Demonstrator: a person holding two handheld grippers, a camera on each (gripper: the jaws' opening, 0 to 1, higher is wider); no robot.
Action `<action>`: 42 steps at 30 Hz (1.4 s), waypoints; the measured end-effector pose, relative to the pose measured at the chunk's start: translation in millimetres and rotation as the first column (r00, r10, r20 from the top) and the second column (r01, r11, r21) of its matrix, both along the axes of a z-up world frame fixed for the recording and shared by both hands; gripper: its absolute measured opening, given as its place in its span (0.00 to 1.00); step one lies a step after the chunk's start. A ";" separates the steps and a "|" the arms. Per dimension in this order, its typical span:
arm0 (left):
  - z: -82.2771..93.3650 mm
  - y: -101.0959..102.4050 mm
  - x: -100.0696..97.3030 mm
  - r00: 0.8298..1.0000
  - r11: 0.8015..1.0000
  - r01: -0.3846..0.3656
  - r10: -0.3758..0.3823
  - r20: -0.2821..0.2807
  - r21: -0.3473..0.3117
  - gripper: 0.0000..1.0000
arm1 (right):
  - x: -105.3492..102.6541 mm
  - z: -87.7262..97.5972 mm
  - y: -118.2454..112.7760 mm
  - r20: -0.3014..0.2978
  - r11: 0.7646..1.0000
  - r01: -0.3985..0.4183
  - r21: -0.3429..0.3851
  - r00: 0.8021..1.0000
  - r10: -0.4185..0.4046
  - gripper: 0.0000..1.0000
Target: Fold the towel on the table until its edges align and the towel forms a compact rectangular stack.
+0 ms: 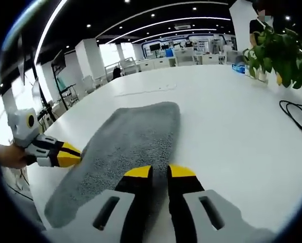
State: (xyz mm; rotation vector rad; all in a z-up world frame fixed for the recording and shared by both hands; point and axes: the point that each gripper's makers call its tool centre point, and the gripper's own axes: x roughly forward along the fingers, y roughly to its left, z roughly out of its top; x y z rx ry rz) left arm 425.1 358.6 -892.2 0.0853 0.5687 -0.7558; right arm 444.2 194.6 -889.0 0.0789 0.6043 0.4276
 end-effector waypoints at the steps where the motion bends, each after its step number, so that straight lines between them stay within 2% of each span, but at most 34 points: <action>1: 1.5 2.1 0.2 1.000 1.000 -0.004 0.004 0.008 0.006 0.19 | -2.1 0.6 0.1 -0.002 1.000 -0.013 -0.009 1.000 0.013 0.17; 4: 6.1 6.5 -5.2 1.000 1.000 -0.004 0.004 0.011 0.008 0.24 | -9.9 4.9 0.8 -0.001 0.999 -0.046 -0.023 0.999 0.046 0.23; 11: 15.0 7.4 -24.4 0.998 0.998 0.042 -0.044 0.035 0.046 0.28 | -30.8 13.4 2.5 0.005 0.994 -0.109 -0.019 0.994 0.109 0.23; 17: 13.4 9.9 -40.8 0.997 0.995 0.063 -0.066 0.033 0.078 0.30 | -51.0 16.2 3.1 0.002 0.990 -0.139 -0.015 0.990 0.139 0.23; 21: 14.5 13.3 -48.8 0.992 0.985 0.104 -0.113 0.058 0.138 0.31 | -59.9 19.2 3.4 0.006 0.987 -0.161 -0.017 0.987 0.161 0.25; 23: 13.0 18.5 -55.4 0.983 0.965 0.143 -0.164 0.078 0.220 0.31 | -66.4 21.4 4.3 0.002 0.985 -0.170 -0.018 0.985 0.170 0.27; 25: 13.0 24.2 -59.3 0.976 0.947 0.152 -0.189 0.110 0.281 0.31 | -71.8 22.8 3.9 0.004 0.984 -0.179 -0.023 0.984 0.179 0.27; 28: 12.8 25.7 -68.5 0.967 0.931 0.181 -0.228 0.117 0.318 0.32 | -79.7 22.0 2.2 -0.005 0.983 -0.186 -0.016 0.983 0.185 0.27; 31: 9.1 27.8 -79.5 0.946 0.892 0.234 -0.301 0.123 0.386 0.33 | -88.5 20.9 3.2 -0.015 0.978 -0.207 -0.025 0.978 0.206 0.27; 34: 4.0 29.5 -87.8 0.947 0.895 0.241 -0.302 0.113 0.375 0.33 | -95.8 19.8 2.5 -0.022 0.975 -0.221 -0.031 0.975 0.220 0.27; 36: 0.6 31.1 -93.4 0.944 0.889 0.254 -0.313 0.102 0.381 0.33 | -100.3 20.3 1.6 -0.026 0.975 -0.223 -0.024 0.975 0.222 0.27; 42: -9.5 33.0 -110.5 0.915 0.841 0.321 -0.393 0.086 0.435 0.35 | -112.7 21.9 4.0 -0.044 0.976 -0.215 0.016 0.975 0.216 0.27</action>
